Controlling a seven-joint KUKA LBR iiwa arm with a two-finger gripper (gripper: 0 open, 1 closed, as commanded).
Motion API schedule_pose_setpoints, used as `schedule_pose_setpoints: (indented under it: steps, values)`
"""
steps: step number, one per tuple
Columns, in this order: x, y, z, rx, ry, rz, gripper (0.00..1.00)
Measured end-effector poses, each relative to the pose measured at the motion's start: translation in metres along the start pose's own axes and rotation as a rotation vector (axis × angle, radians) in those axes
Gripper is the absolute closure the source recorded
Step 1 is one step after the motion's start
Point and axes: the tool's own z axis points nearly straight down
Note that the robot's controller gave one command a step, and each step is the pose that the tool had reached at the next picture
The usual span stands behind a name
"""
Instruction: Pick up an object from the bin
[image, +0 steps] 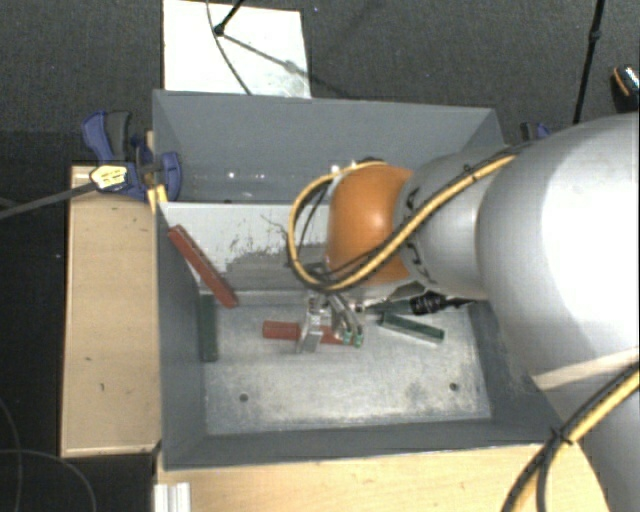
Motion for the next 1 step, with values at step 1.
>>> schedule_pose_setpoints:
  steps: [1]
  values:
    - [0.0195,0.0274,-0.1390,-0.004,-0.010,-0.113,1.00]
